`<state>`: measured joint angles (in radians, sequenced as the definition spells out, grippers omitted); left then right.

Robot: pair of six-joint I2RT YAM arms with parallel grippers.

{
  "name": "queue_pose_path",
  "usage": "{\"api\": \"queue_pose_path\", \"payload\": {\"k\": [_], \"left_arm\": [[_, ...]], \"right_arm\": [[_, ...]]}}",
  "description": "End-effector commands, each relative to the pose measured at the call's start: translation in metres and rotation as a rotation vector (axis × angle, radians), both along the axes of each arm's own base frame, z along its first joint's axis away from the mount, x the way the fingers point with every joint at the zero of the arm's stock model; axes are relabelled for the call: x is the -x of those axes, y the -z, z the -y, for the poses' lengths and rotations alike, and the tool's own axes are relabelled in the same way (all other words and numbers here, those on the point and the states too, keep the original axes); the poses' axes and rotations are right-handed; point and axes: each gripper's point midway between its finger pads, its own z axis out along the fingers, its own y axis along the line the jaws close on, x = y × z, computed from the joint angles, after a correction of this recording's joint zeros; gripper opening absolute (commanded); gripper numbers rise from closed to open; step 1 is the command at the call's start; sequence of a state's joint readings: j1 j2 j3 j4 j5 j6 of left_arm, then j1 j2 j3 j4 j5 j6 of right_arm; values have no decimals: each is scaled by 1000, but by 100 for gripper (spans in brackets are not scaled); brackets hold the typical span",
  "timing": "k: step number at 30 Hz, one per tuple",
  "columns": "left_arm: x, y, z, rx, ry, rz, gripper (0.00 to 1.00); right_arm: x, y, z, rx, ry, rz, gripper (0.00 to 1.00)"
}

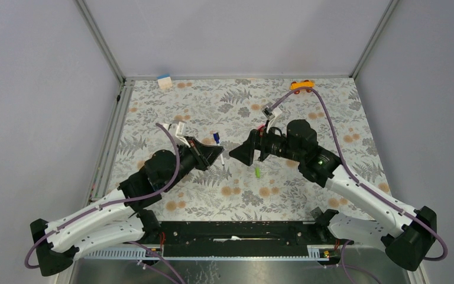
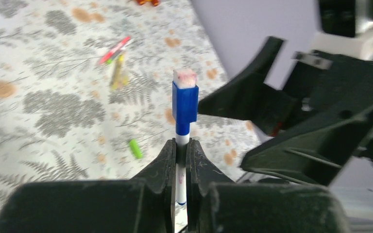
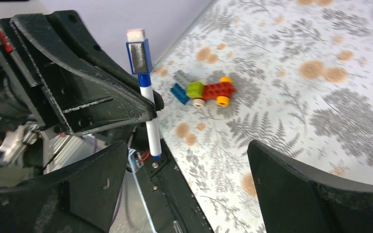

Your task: Insert the pens into the pen caps

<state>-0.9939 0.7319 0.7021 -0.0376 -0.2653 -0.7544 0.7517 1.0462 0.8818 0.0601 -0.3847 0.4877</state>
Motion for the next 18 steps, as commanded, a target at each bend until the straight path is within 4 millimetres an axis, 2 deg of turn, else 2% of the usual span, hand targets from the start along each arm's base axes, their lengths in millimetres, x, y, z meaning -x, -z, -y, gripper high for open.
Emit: {"api": "queue_pose_path", "payload": {"k": [1,6,9,14,18], "left_arm": [[-16,27,-18,-120,-137,-92,0],[-25,77,-31,-267,-231,-205,0],[-27,99,-35,-305,-244,-254,0],[-28,114,-35,-314,-237,-276,0],[-29,122,-36,-328,-242,-286,0]], "right_arm": [[-14,-12,23,65,142,56,100],[-25,-12,47,52,301,65,100],[-35,-6,62,73,412,39,99],[-44,1,68,128,483,-29,100],[-46,4,61,156,467,-63,100]]}}
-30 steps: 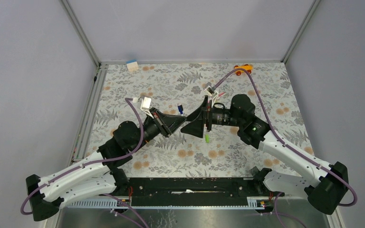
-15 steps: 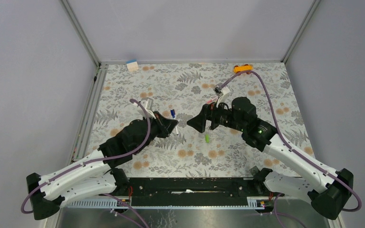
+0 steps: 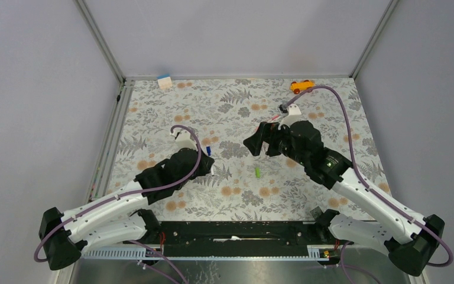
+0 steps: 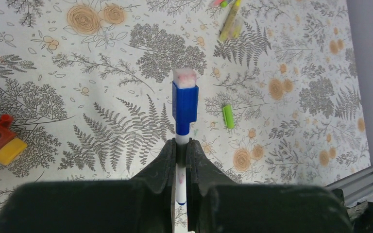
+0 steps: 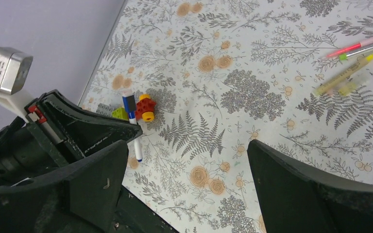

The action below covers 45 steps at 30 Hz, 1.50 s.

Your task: Insert the pens into the pen caps

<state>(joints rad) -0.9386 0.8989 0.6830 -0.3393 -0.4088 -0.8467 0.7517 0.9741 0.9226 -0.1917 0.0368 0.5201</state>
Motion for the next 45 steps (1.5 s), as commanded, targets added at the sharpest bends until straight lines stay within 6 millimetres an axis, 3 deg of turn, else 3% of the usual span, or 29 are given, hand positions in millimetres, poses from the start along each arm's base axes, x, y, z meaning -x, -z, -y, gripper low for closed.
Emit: {"api": "queue_pose_path", "payload": {"k": [1,8,13,19,27,36,45], "left_arm": [[-6,1,0,19,-25,10,0],[-8,12,-1,3,-25,-17,0],[-10,23,2,-7,-22,-42,0],[-12,51,-6,-72,-54,-129,0],[-5,104,-9,-195,-38,-273,0],[1,148,-9,-309,0,-398,0],[1,164,-8,-338,1,-439,0]], "right_arm": [[-8,-16,1,-13,58,-13,100],[-14,-47,11,-126,153,17,100],[-18,-58,10,-197,200,-15,100],[-20,-60,-2,-222,174,-56,100],[-23,-66,6,-242,214,-35,100],[-25,-53,12,-214,238,-27,100],[-24,-50,13,-190,227,-15,100]]}}
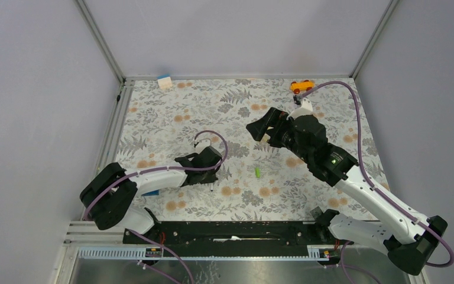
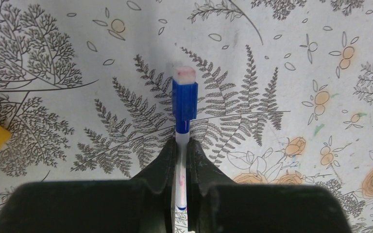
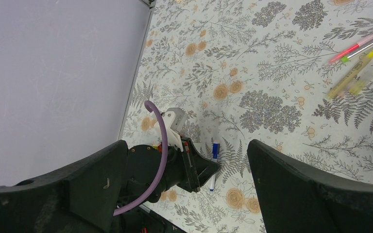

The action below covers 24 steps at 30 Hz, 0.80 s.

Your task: Insert the pens into the pen caps

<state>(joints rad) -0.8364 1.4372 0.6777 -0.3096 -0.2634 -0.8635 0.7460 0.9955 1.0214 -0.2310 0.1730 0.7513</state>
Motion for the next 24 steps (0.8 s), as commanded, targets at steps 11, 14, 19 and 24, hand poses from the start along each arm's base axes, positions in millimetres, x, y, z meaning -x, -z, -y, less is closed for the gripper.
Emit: {"api": "queue_pose_path", "payload": {"k": [11,14,19,24], "left_arm": [[1,7,-5,-34,-2,-25,0],[0,5,-6,-32,-7,-16,6],[-2,-1,-8,-27,-12,4,21],[-1,-10,-8,-10,-5,20,36]], "right_arm": [[-4,-11,4,-4,11,54,100],[-2,-12,0,-5,-17,55,100],[1,-13,-4,-4,-47,55,100],[1,-13,-4,-4,-44,61,100]]}}
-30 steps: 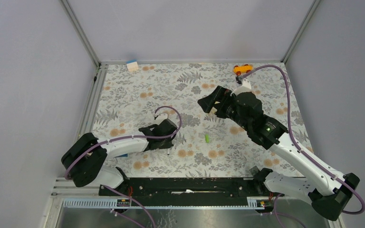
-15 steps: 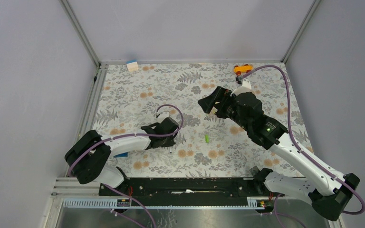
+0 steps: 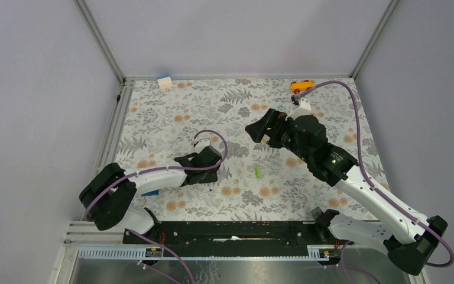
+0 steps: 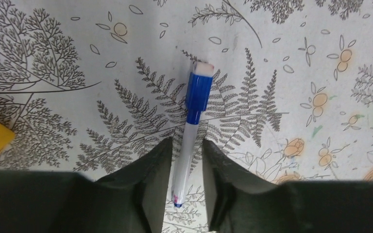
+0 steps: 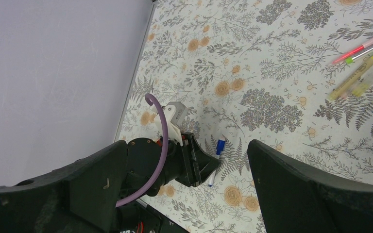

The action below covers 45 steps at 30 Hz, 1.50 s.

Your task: Insert the pens into the pen caps

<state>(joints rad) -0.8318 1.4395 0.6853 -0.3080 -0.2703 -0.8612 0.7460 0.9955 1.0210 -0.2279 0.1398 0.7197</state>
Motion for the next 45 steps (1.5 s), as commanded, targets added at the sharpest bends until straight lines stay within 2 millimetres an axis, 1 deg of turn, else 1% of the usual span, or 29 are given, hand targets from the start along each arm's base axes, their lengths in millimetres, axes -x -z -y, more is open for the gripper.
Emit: {"api": "queue_pose_path", "payload": {"k": [1,6,9,11,15,18,20,23,26,28,29,30,32,35,37,39,40,42,45], "left_arm": [[3,-11,-7,0,3,17,40],[2,-35,-7,47,9,68,58],[1,-50,-9,58,8,98,63],[1,-59,-10,69,15,116,64],[1,-80,-4,109,70,159,65],[1,-98,-8,114,89,201,66],[1,-111,-13,110,97,234,67],[2,-137,-23,107,106,297,68],[4,-159,-39,85,108,366,68],[6,-175,-47,86,106,409,69],[7,-182,-51,91,106,428,69],[9,-188,-55,92,103,444,69],[12,-199,-64,90,97,476,70],[15,-206,-78,68,80,512,72],[17,-211,-82,70,79,527,73],[20,-216,-84,75,87,540,73],[19,-217,-87,66,82,548,73],[18,-215,-94,42,55,561,73],[17,-214,-96,32,51,562,73]], "right_arm": [[-3,-14,0,-24,-1,52,100],[-5,-13,0,-22,7,50,100],[-5,-12,-3,-18,-10,48,100],[-4,-10,-6,-14,-26,45,100],[-5,-5,-11,6,-53,36,100],[-8,-2,-13,9,-46,25,100],[-9,1,-14,16,-47,20,100],[-11,5,-16,29,-50,16,100],[-11,10,-20,46,-74,21,100],[-15,14,-18,68,-60,9,100],[-16,21,-16,97,-51,-9,100],[-18,22,-17,128,-54,-20,100],[-26,31,-16,198,-30,-73,100],[-35,53,-18,299,-26,-152,100],[-40,64,-23,329,-27,-177,100],[-50,71,-21,363,-4,-165,100],[-56,74,-19,382,16,-155,100],[-71,81,-8,430,91,-150,100],[-95,98,11,495,177,-174,100]]}}
